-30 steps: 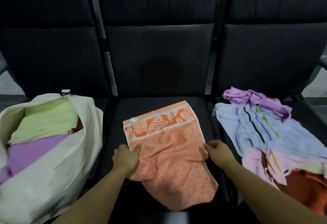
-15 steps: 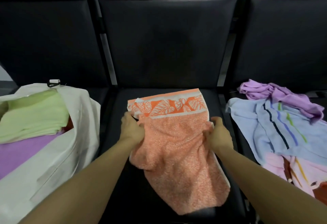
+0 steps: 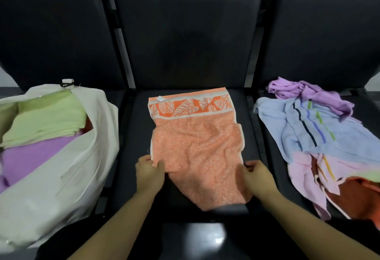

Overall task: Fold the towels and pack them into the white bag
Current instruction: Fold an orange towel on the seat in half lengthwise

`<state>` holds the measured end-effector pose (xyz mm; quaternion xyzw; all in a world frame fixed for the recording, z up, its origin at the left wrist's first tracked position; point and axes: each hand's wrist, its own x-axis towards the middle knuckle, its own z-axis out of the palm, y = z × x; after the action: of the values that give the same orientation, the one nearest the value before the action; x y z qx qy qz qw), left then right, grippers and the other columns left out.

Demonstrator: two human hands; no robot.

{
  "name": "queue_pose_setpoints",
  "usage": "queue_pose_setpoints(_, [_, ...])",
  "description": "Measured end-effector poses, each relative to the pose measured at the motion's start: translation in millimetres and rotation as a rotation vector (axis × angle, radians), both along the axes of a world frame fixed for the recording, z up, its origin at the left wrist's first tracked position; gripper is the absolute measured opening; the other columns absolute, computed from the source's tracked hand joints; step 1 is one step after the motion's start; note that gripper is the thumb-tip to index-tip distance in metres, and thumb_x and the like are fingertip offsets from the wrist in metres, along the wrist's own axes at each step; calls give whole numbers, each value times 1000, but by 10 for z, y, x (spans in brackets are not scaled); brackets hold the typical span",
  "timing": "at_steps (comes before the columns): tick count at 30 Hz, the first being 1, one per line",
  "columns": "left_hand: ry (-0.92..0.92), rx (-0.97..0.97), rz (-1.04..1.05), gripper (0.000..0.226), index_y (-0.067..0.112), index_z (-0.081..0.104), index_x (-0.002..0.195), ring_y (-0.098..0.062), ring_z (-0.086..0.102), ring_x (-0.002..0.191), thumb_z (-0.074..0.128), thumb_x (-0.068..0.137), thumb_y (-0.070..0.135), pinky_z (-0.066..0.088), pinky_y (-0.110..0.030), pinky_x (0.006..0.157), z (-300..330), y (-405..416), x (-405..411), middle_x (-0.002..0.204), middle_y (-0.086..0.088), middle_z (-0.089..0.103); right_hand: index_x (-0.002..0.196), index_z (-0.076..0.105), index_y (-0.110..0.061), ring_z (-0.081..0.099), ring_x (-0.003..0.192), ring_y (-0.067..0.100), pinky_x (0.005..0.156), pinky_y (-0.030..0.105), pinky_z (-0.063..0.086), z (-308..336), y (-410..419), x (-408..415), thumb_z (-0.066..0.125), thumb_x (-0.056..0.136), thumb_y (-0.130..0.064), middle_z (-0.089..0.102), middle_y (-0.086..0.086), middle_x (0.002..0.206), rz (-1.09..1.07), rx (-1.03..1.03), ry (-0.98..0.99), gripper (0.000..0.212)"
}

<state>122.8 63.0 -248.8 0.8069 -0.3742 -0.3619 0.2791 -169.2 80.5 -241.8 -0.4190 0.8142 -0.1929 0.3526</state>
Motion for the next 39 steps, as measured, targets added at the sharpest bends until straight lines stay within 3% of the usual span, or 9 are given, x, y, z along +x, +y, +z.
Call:
queue_pose_setpoints(4, [66, 55, 31, 55, 5, 55, 135, -27, 60, 108, 75, 90, 29, 48, -36, 96, 49, 47, 143, 135, -15, 54, 61, 70, 0, 63, 51, 26, 57, 32, 54, 110, 126, -184, 72, 85, -38, 67, 10, 55, -39, 163, -196, 45])
queue_pose_setpoints(7, [103, 141, -89, 35, 18, 71, 108, -22, 60, 105, 82, 83, 40, 50, -35, 99, 45, 70, 157, 131, -7, 56, 54, 66, -7, 51, 52, 20, 57, 30, 40, 151, 286, -333, 82, 80, -31, 59, 8, 53, 87, 261, -268, 39])
queue_pose_setpoints(18, [178, -193, -214, 28, 16, 44, 110, -14, 57, 80, 40, 107, 44, 46, -32, 73, 263, 289, 3, 88, 1, 60, 100, 56, -20, 65, 79, -1, 72, 32, 49, 321, 367, -203, 55, 98, -47, 68, -7, 89, 137, -311, -159, 27])
queue_pose_setpoints(23, [242, -166, -83, 28, 23, 51, 112, -18, 67, 84, 45, 104, 50, 61, -48, 74, 319, 334, -19, 97, -5, 67, 107, 66, -11, 71, 88, 15, 71, 27, 58, 394, 333, -177, 59, 100, -35, 74, 5, 97, -136, -310, -472, 26])
queue_pose_setpoints(26, [625, 21, 67, 43, 14, 61, 123, -26, 74, 99, 56, 100, 51, 61, -46, 84, 423, 289, 58, 113, -9, 74, 109, 68, -6, 71, 87, 24, 71, 35, 59, 470, 322, -207, 56, 101, -36, 74, 13, 98, -246, -148, -955, 33])
queue_pose_setpoints(30, [935, 267, -56, 35, 12, 69, 118, -27, 69, 112, 71, 91, 34, 54, -38, 94, 583, 328, 171, 116, -11, 75, 111, 70, 4, 71, 95, 20, 77, 24, 59, 448, 351, -290, 67, 92, -21, 73, 14, 106, -135, 18, -1134, 31])
queue_pose_setpoints(34, [783, 218, -373, 11, -1, 69, 103, -33, 68, 103, 65, 93, 1, 58, -32, 91, 527, 464, 166, 101, -22, 71, 87, 68, -1, 68, 84, 22, 77, 29, 58, 302, 444, -332, 87, 73, -34, 74, 12, 88, 62, -95, -707, 41])
queue_pose_setpoints(36, [685, 91, -403, 23, 13, 63, 122, -23, 71, 108, 59, 101, 5, 59, -29, 86, 511, 504, 152, 115, -10, 74, 87, 64, -11, 66, 74, 15, 77, 33, 52, 280, 476, -337, 73, 89, -39, 73, 1, 80, 208, -160, -315, 29])
queue_pose_setpoints(39, [468, -53, -482, 34, 34, 52, 137, -9, 69, 112, 56, 104, 29, 55, -32, 96, 509, 523, 136, 124, 10, 71, 94, 61, -18, 64, 70, 2, 72, 28, 49, 358, 520, -257, 60, 99, -38, 70, -2, 84, 181, -253, -263, 20])
